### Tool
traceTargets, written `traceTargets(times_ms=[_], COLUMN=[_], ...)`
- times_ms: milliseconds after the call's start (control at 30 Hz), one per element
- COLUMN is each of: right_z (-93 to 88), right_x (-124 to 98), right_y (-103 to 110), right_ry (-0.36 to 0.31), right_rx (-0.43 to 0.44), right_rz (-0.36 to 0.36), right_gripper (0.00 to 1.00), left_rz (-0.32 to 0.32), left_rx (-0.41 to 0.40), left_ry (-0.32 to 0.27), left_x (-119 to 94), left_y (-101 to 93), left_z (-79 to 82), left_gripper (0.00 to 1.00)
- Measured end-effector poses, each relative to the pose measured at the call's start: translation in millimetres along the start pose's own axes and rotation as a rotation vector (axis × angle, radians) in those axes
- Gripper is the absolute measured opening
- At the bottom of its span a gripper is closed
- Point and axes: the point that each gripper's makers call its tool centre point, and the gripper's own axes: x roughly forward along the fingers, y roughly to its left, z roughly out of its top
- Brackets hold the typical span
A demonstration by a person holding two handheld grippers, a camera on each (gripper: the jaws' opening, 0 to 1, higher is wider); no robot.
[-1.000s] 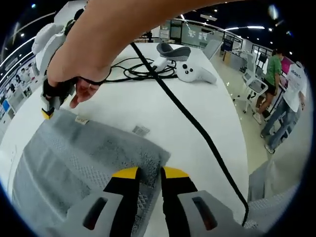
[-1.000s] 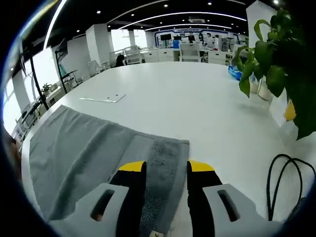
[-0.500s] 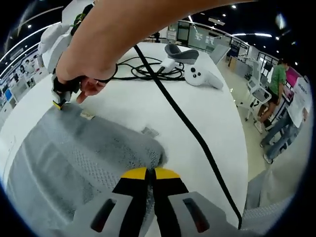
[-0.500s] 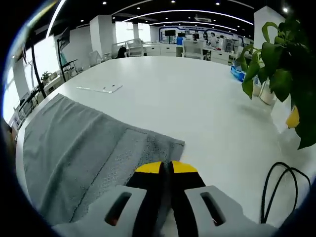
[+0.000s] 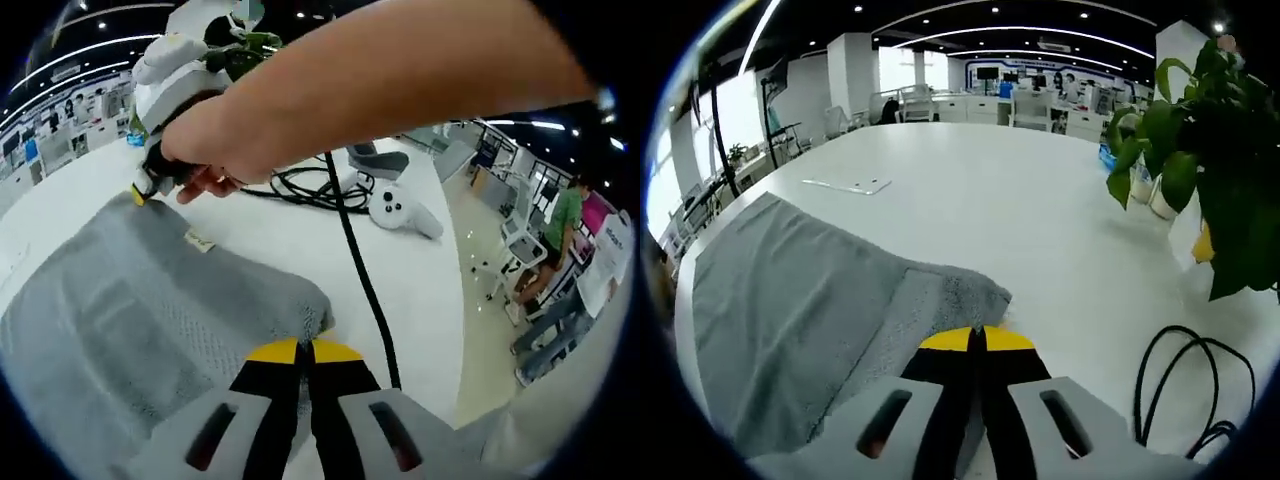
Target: Fold the towel on the table until its edges align and the towel forms a compact rectangular stack.
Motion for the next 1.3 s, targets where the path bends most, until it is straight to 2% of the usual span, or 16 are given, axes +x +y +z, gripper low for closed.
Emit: traceTargets(times_ms=[133, 267, 400, 667, 967, 1300], right_z=[-2.0, -2.5, 6.0, 18.6, 47.1, 75.1], right_x=[-9.6, -18.2, -29.4, -55.0, -73.7, -84.3], right_y=[-5.6, -7.8, -9.7, -19.5, -5.1, 15.7], right_ry=[0.001, -0.002, -0.021, -0.046, -0.083, -0.111], right_rx=[0.006, 0.013, 0.004, 0.032, 0.013, 0.016], right_rz=[0.001, 0.002, -0.004, -0.018, 0.002, 0.022], right_gripper=[0.0, 0.0, 0.0, 0.0, 0.0, 0.0], left_rz=[-0.009, -0.007, -0.007, -0.016, 0.027, 0.08], left_rx=[-0.053, -0.051, -0.082, -0.06, -0.015, 0.01], left_ry=[-0.046, -0.066, -0.105, -0.167, -0.206, -0.239], left_x=[-11.2, -20.3, -25.9, -39.3, -65.0, -97.9], left_y=[-7.0, -11.7, -17.2, -31.2, -29.8, -15.7], left_z=[13.0, 20.4, 32.4, 62.2, 80.6, 87.5], left_gripper=[0.01, 0.01, 0.01, 0.01, 0.01, 0.01])
